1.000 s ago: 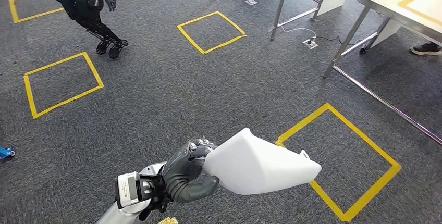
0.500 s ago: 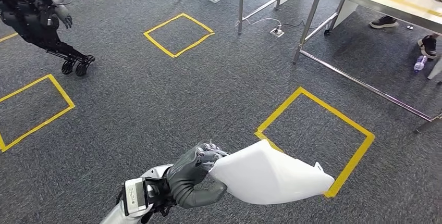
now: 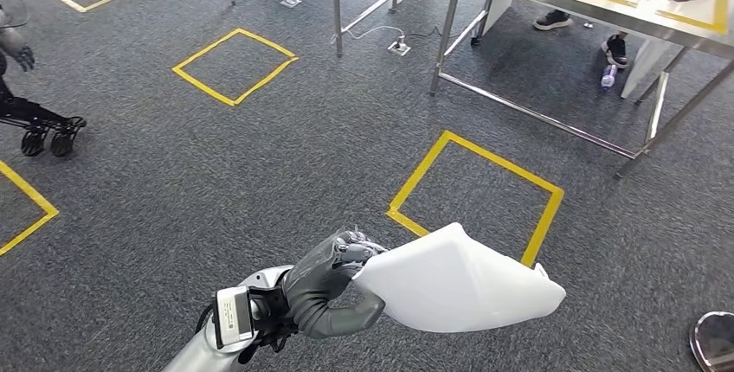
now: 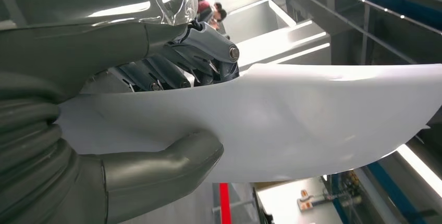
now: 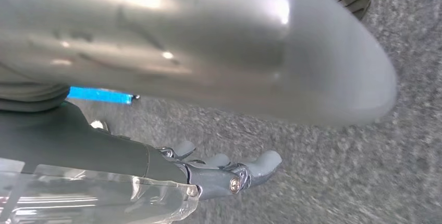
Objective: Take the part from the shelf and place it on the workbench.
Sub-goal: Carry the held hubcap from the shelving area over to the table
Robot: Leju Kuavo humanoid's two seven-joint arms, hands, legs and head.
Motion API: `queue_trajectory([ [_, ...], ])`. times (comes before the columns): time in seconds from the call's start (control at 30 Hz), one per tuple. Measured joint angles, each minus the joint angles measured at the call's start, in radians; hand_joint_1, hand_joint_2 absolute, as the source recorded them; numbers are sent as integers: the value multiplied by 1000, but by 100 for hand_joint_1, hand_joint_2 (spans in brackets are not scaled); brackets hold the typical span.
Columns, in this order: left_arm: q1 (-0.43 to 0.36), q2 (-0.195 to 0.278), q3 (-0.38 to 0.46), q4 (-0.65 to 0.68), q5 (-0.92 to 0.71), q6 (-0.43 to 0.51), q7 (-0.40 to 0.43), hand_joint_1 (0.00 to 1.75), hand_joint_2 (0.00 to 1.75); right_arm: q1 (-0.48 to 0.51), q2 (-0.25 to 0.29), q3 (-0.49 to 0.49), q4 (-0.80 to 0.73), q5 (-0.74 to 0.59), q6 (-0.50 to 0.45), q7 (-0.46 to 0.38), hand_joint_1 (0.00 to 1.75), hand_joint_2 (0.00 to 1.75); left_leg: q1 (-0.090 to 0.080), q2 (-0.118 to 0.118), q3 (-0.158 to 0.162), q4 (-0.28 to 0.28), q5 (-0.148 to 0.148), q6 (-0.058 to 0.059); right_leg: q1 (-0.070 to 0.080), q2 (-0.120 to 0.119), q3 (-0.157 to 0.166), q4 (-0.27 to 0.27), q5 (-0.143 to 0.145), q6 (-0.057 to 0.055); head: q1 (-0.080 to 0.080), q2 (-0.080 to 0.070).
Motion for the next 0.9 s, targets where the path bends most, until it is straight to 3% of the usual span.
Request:
queue_trajectory([
  [0.03, -1, 0, 0, 6, 0, -2, 1, 175, 175, 1, 0, 0, 0, 2, 2, 1, 0, 0, 0, 14, 0, 0, -1, 0, -1, -4, -5, 15, 3, 2, 0, 0],
  [0.07, -2, 0, 0, 12, 0, -5, 1, 175, 175, 2, -1, 0, 0, 4, 2, 2, 0, 0, 0, 27, 0, 1, -2, -2, -3, -9, 12, -11, 22, 4, 0, 0],
  [0.13, -7, 0, 0, 22, 0, -10, -2, 175, 175, 2, -6, 0, 0, 7, 3, 3, 0, 0, 0, 49, 4, 3, -7, -9, -3, -39, 89, -147, 76, 3, 1, 0],
  [0.2, -15, 0, 0, 30, -2, -14, -8, 175, 175, -2, -9, 0, -1, 9, 4, 3, 0, 0, -5, 66, 6, 6, -14, -19, 0, -65, 143, -247, 102, -7, -1, 0],
  [0.23, -20, 0, 0, 34, -5, -15, -11, 175, 175, -3, -10, 0, -1, 9, 5, 3, 0, 0, -7, 74, 6, 7, -16, -25, 3, -67, 149, -260, 101, -13, -2, 0],
  [0.3, -26, -1, -1, 41, -11, -16, -14, 175, 175, -3, -11, 0, -1, 9, 6, 4, 0, 0, -7, 86, 8, 6, -18, -35, 5, -46, 146, -259, 103, -28, -4, 0],
  [0.37, -32, -3, -1, 45, -12, -16, -15, 175, 175, -3, -12, 0, -1, 10, 7, 4, 0, 0, -3, 56, -3, 32, -39, -47, 1, -28, 145, -261, 106, -39, -5, 0],
  [0.43, -36, -1, 0, 50, -13, -16, -16, 175, 175, -7, -12, 0, -1, 11, 7, 4, 0, 0, 1, 3, -54, 139, -98, -55, -2, -10, 143, -262, 110, -47, -7, 0],
  [0.5, -37, 3, 0, 58, -13, -16, -17, 175, 175, -10, -12, 0, -1, 11, 7, 5, 0, 0, 1, -18, -122, 273, -149, -55, -1, 12, 139, -261, 112, -52, -8, 0],
  [0.53, -37, 4, 0, 62, -13, -16, -17, 175, 175, -10, -12, 0, -1, 11, 7, 5, 0, 0, 1, -21, -140, 303, -151, -54, -1, 24, 138, -261, 112, -53, -8, 0],
  [0.57, -37, 5, 0, 66, -13, -16, -17, 175, 175, -9, -12, 0, -1, 12, 7, 5, 0, 0, 1, -23, -137, 291, -131, -52, -1, 37, 138, -261, 113, -52, -8, 0],
  [0.6, -38, 5, -1, 68, -13, -17, -17, 175, 175, -9, -12, 0, -1, 12, 7, 5, 0, 0, 1, -29, -115, 241, -98, -48, -1, 49, 139, -261, 114, -51, -8, 0],
  [0.67, -45, 5, -3, 72, -13, -17, -17, 175, 175, -11, -11, 0, -1, 11, 7, 5, 0, 0, 2, -70, -47, 99, -32, -38, 0, 74, 138, -259, 117, -46, -8, 0],
  [0.73, -55, 4, -5, 75, -12, -18, -17, 175, 175, -12, -11, 0, -1, 11, 7, 5, 0, 0, 1, -101, -12, 23, -12, -30, 0, 95, 131, -258, 120, -36, -7, 0],
  [0.8, -64, 0, -8, 77, -12, -17, -15, 175, 175, -10, -11, 0, -1, 10, 7, 5, 0, 0, -2, -88, -7, 14, -12, -21, -5, 116, 124, -262, 127, -21, -7, 0],
  [0.83, -69, -3, -9, 77, -12, -17, -13, 175, 175, -8, -11, 0, -1, 10, 7, 6, 0, 0, -1, -76, -4, 11, -8, -14, -6, 114, 119, -259, 126, -15, -7, 0],
  [0.9, -76, -9, -11, 78, -12, -15, -10, 175, 175, -9, -14, 0, 0, 11, 8, 6, 0, 0, 3, -49, 0, 3, -2, -2, -3, 71, 90, -208, 96, -8, -1, 0],
])
